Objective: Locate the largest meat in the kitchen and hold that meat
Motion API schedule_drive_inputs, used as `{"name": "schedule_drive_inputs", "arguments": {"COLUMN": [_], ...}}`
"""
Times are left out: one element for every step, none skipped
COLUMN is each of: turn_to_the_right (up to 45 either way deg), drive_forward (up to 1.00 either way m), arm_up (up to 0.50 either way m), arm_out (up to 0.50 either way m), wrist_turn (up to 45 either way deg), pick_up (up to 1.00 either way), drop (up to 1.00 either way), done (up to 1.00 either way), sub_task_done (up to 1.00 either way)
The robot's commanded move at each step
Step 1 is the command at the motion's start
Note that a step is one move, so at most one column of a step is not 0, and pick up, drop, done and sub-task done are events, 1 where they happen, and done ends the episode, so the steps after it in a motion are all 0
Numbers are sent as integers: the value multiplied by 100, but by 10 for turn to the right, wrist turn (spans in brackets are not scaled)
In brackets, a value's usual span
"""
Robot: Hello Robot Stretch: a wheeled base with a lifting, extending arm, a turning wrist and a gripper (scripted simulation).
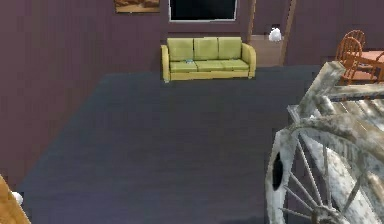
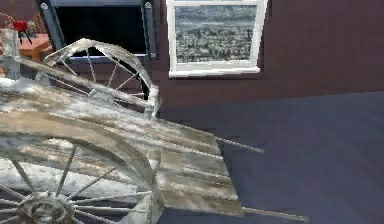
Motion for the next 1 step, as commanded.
{"name": "schedule_drive_inputs", "arguments": {"turn_to_the_right": [-330], "drive_forward": [0], "arm_up": [0], "arm_out": [0], "wrist_turn": [0], "pick_up": [0], "drop": [0], "done": [0], "sub_task_done": [0]}}
